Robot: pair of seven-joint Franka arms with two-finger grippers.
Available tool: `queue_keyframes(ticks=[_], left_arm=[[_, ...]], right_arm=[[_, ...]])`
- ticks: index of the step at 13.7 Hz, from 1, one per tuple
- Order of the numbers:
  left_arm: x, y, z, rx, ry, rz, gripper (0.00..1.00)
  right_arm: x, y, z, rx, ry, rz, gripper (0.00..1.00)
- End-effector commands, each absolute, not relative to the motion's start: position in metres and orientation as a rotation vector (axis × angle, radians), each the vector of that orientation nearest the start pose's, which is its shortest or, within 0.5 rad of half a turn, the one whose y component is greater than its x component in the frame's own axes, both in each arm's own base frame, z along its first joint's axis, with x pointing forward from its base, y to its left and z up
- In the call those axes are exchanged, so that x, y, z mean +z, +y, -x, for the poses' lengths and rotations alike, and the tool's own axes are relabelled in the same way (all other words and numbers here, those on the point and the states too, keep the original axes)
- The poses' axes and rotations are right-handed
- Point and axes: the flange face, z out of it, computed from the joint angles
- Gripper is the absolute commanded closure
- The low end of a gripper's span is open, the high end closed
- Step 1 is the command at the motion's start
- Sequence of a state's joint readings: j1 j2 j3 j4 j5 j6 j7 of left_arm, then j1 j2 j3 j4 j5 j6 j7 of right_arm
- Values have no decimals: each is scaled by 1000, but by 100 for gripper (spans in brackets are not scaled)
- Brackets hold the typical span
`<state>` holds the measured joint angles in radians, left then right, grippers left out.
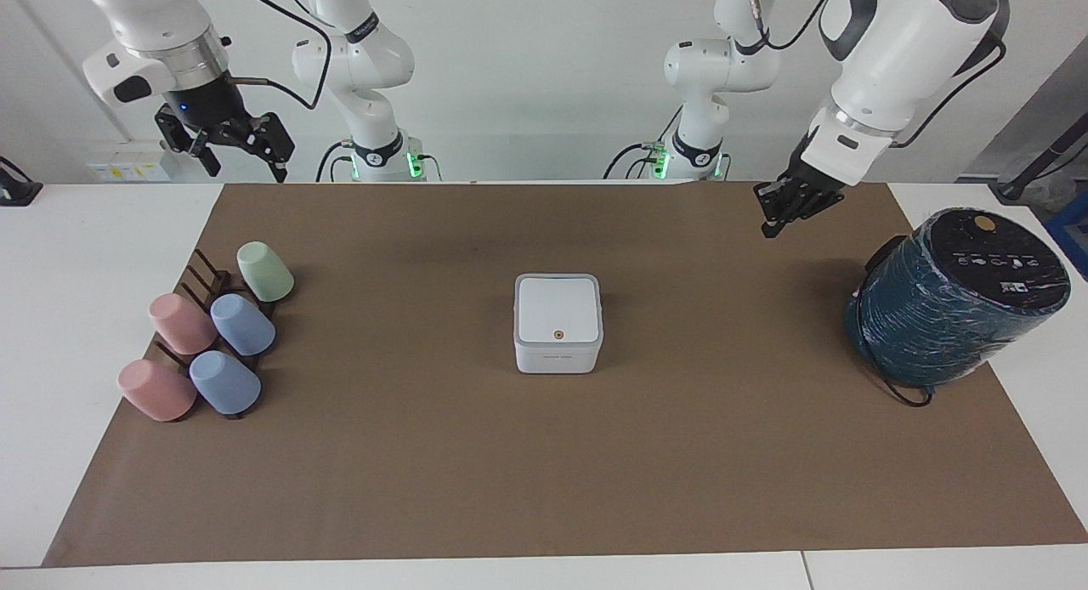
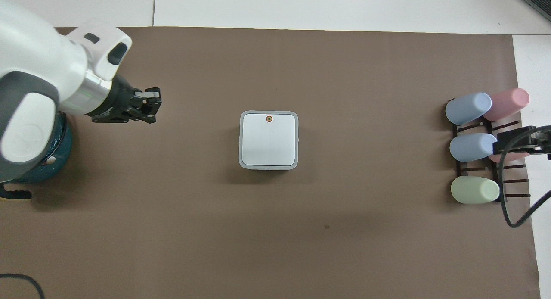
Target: Close trash can lid
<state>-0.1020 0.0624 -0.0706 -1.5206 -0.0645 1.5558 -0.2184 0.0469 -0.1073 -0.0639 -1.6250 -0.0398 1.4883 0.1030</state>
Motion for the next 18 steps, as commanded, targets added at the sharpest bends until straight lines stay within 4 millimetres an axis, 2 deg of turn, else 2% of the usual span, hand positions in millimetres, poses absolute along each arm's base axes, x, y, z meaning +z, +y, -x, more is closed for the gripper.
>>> queue_keyframes(ticks=[1,2,4,5,9,18], left_arm=[[626,-101,-549,49,40,3132,57],[629,-101,-547,44,60,3132,42],[630,-101,-547,37,72,3132,4],[630,-101,-548,32,91,3132,0],[632,-98,-549,11,170,3130,0],[633,-101,-551,-7,184,3126,0]], right_arm=[[650,-15,-505,55,158,3149,0],[651,-15,-505,53,158,3149,0],[651,-15,-505,53,158,3149,0],[651,-15,-505,55,158,3149,0],[651,-15,-505,53,158,3149,0],[651,-15,-505,53,158,3149,0]])
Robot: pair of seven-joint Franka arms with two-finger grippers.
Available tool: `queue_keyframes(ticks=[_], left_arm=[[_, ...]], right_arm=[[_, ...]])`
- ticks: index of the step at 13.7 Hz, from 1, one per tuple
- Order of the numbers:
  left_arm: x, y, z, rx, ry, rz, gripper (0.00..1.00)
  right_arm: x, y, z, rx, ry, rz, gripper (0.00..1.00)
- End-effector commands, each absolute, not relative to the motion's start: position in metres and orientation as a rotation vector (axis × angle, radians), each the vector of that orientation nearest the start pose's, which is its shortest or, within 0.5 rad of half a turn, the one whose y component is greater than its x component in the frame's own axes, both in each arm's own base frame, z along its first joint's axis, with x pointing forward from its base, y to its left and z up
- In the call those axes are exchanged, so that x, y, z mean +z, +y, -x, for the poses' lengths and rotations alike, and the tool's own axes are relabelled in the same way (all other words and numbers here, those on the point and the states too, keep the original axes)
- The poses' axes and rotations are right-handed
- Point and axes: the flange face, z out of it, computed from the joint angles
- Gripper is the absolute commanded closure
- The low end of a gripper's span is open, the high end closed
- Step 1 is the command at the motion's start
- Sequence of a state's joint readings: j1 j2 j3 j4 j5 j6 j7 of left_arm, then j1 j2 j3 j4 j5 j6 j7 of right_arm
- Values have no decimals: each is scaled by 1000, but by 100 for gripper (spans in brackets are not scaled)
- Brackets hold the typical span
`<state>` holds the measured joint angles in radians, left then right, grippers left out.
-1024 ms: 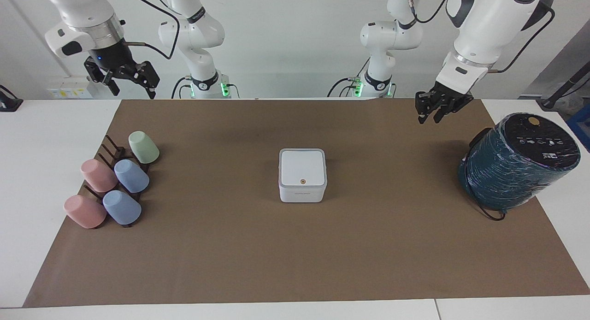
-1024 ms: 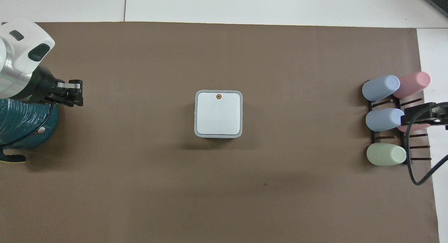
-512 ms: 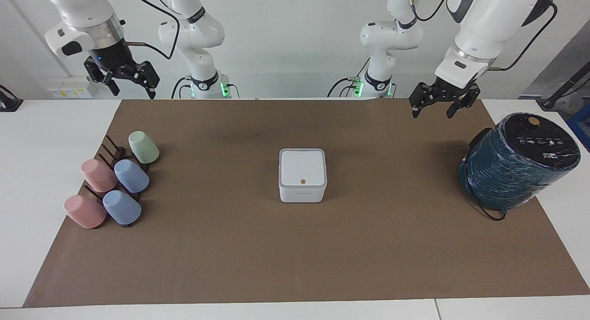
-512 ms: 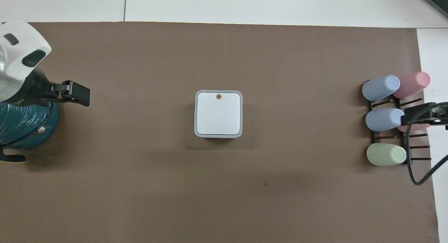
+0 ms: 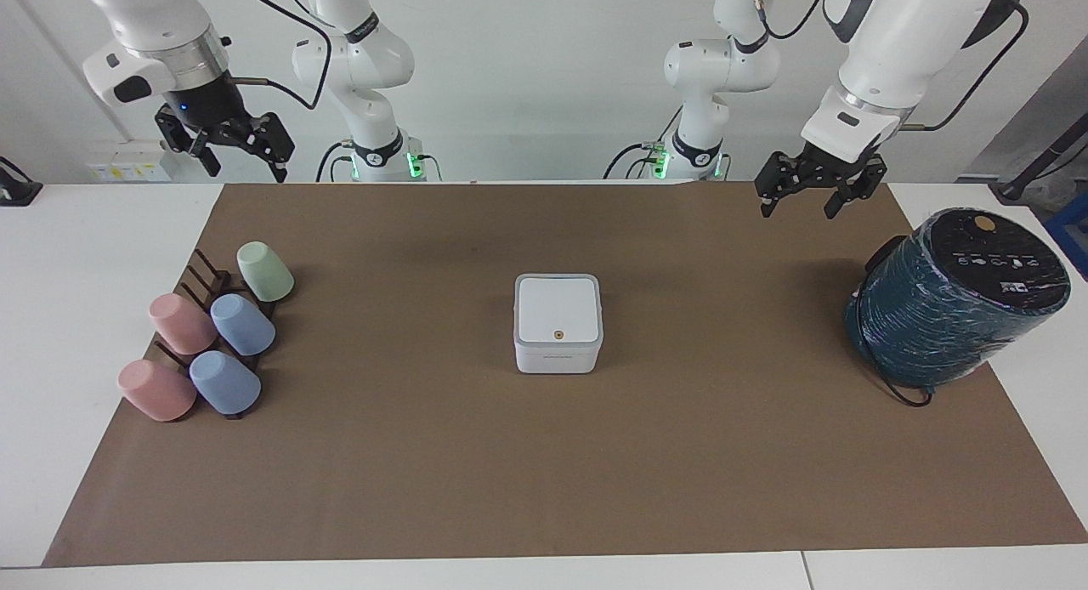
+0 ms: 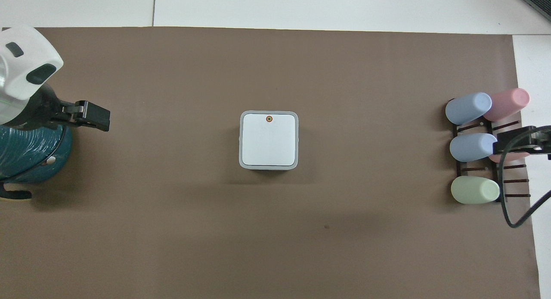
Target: Close trash can lid
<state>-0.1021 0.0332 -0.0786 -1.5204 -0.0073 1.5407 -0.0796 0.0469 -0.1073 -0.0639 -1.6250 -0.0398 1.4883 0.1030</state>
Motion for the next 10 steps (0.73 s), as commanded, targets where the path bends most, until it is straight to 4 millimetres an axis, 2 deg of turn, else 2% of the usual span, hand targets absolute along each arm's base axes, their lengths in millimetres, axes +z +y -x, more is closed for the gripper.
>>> queue_keyframes(ticks=[1,2,10], left_arm=[[640,-101,-551,-31,187,3128,0],[645,-102,-551,-48,189,3128,0],[645,-105,-551,-50,196,3129,0]], right_arm=[[651,-15,-505,53,158,3149,0],[651,-15,-505,53,158,3149,0],[651,-15,-505,53,158,3149,0]])
